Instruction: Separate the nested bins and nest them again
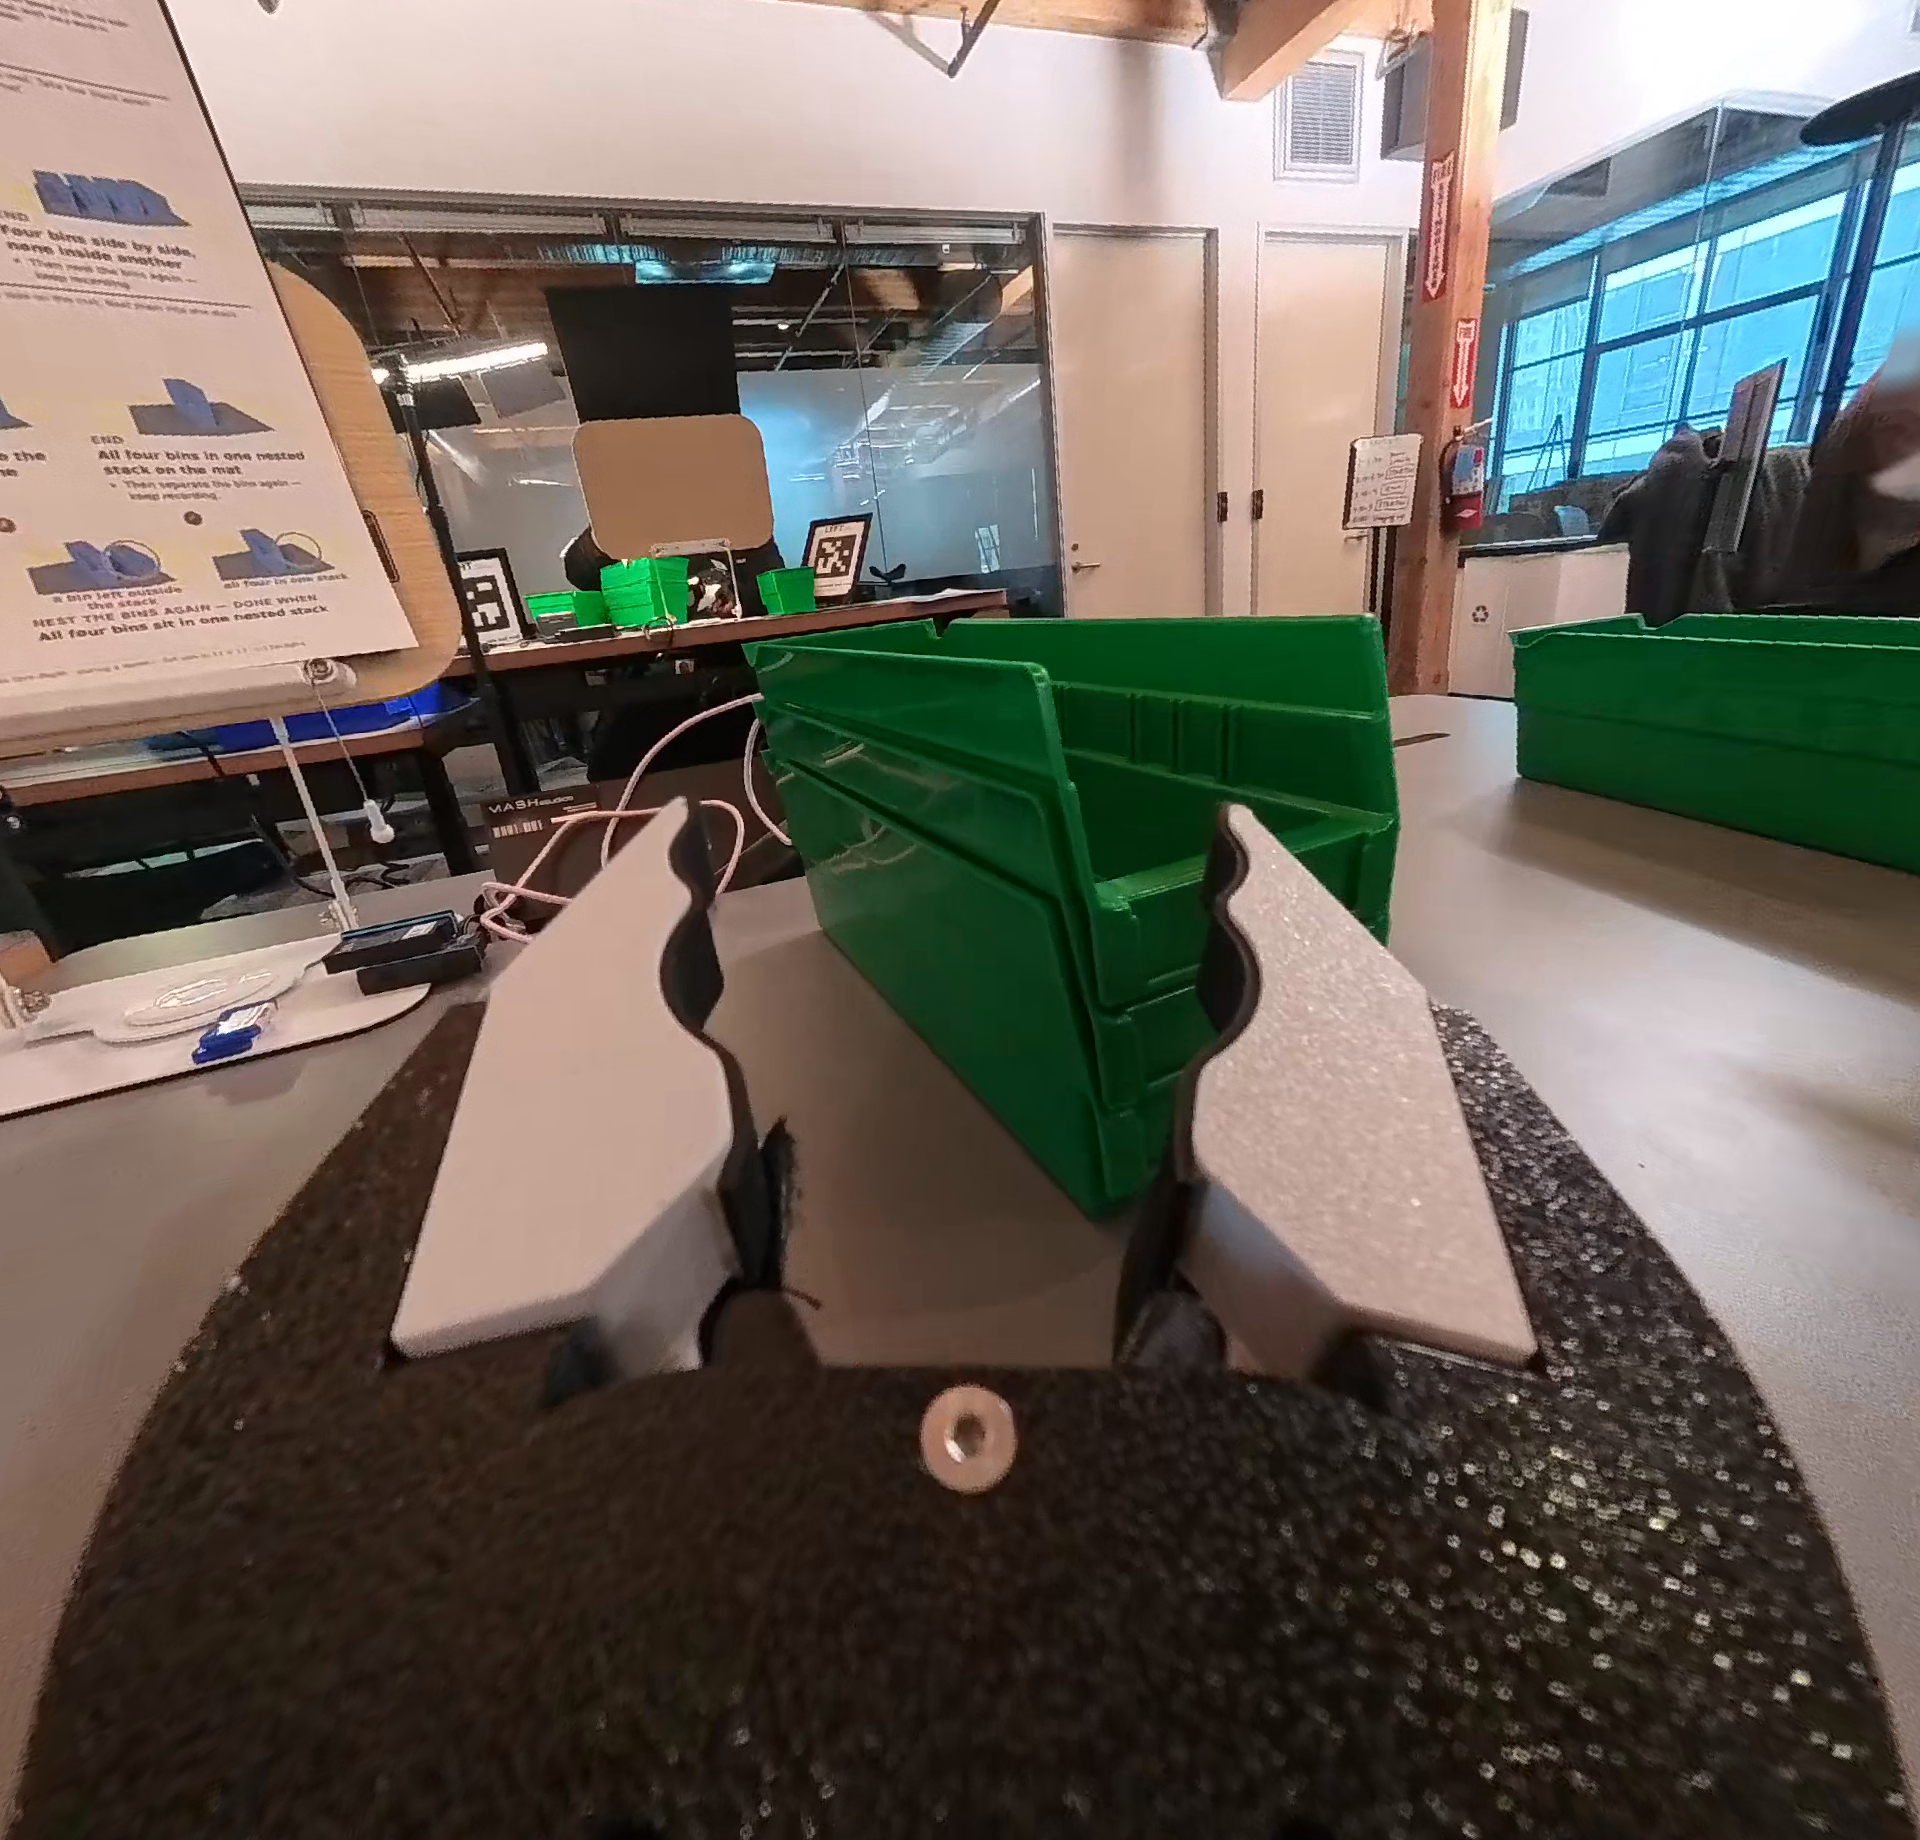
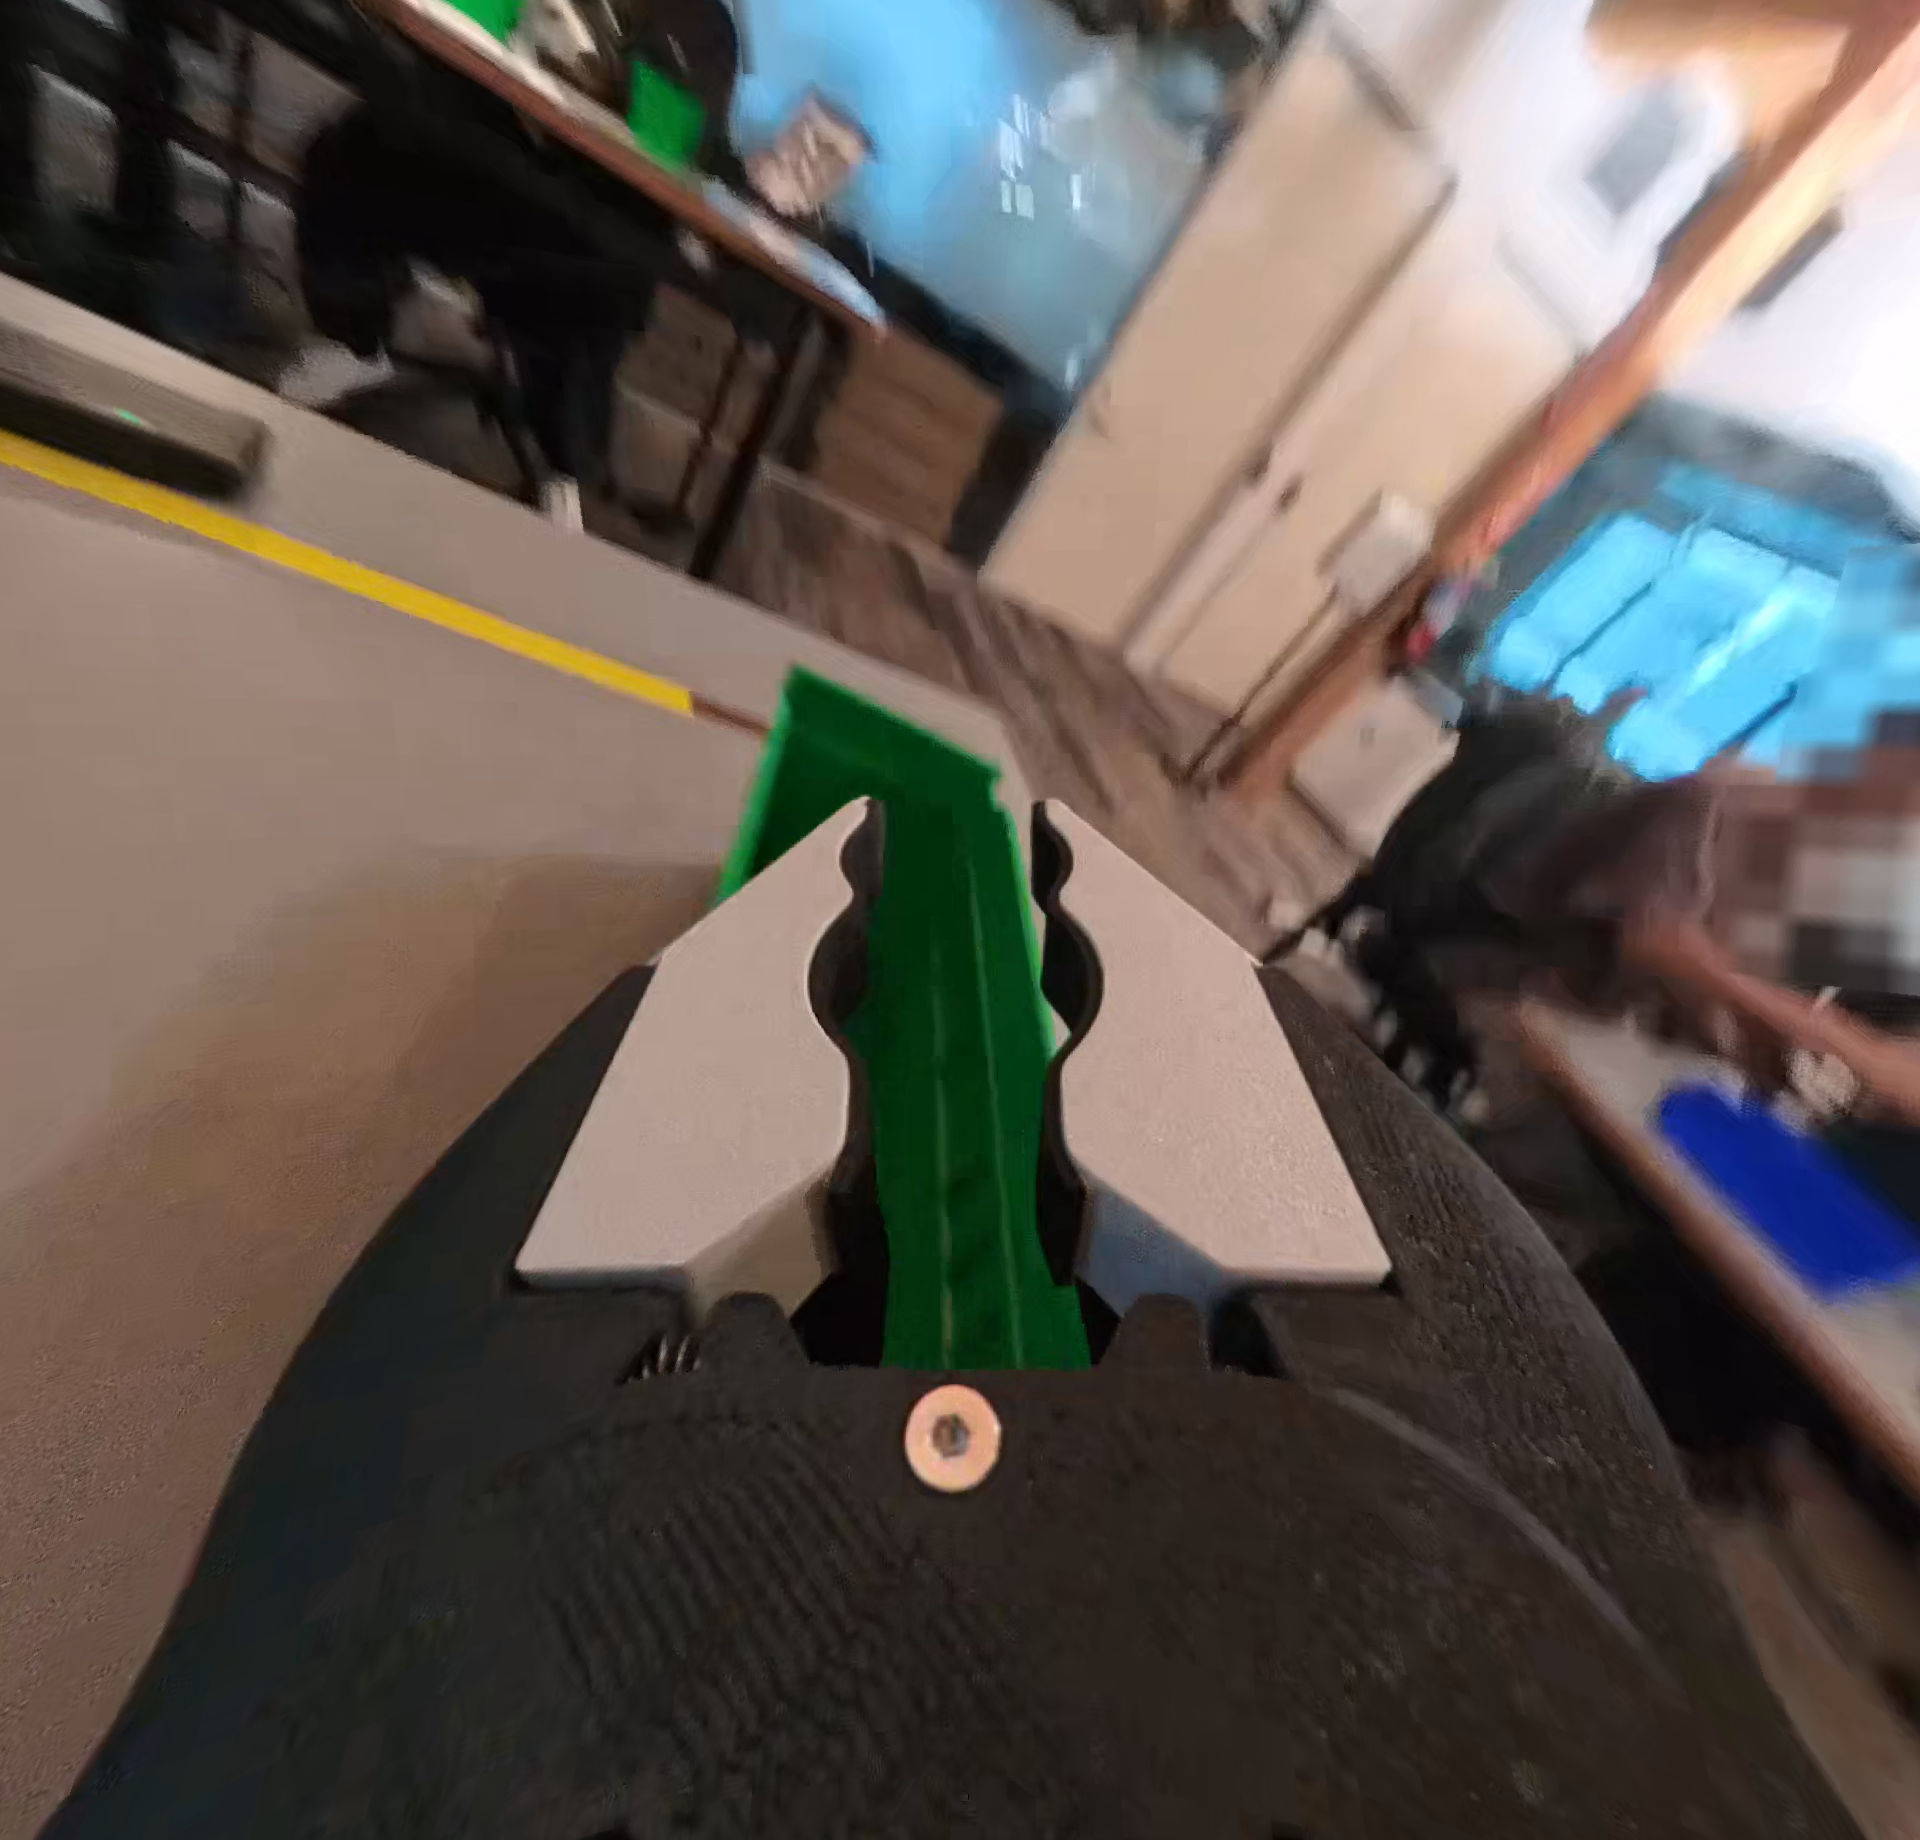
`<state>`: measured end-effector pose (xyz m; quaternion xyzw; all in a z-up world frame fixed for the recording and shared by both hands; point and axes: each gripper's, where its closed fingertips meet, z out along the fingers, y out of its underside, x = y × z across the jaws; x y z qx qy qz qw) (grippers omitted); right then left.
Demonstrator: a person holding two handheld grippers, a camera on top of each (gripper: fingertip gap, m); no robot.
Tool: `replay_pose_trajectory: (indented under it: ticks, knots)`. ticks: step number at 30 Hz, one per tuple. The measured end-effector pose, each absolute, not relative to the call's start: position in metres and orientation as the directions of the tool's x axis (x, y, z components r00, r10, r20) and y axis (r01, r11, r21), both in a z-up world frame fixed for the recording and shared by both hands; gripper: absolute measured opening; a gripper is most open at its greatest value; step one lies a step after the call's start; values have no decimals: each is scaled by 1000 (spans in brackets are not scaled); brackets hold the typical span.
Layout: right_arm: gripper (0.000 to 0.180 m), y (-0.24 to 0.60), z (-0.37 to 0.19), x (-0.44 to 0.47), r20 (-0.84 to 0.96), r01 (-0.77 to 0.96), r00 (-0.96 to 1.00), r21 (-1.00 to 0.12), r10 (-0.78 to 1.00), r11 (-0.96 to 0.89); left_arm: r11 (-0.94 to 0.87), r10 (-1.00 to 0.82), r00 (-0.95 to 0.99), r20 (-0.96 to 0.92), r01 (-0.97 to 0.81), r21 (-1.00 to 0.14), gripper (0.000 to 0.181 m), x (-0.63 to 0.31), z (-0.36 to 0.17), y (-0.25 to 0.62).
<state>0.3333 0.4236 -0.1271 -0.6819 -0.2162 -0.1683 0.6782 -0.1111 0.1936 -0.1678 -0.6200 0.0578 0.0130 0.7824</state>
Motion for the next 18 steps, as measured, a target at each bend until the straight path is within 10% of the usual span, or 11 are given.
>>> replay_pose_trajectory:
  ticks: [6, 12, 18]
  knots:
    - [31, 442, -158, 406, 372, 382, 924, -895, 86, -231, 206, -64, 996, -69, -55, -977, 93, -114, -172, 197]
    - [51, 489, -204, 400, 146, 344, 929, -679, 339, -649, 191, -63, 995, -77, -64, -980, 93, -113, -174, 199]
    - [7, 489, -245, 403, 63, 378, 920, -398, 386, -836, 178, -60, 996, -66, -54, -982, 93, -115, -177, 200]
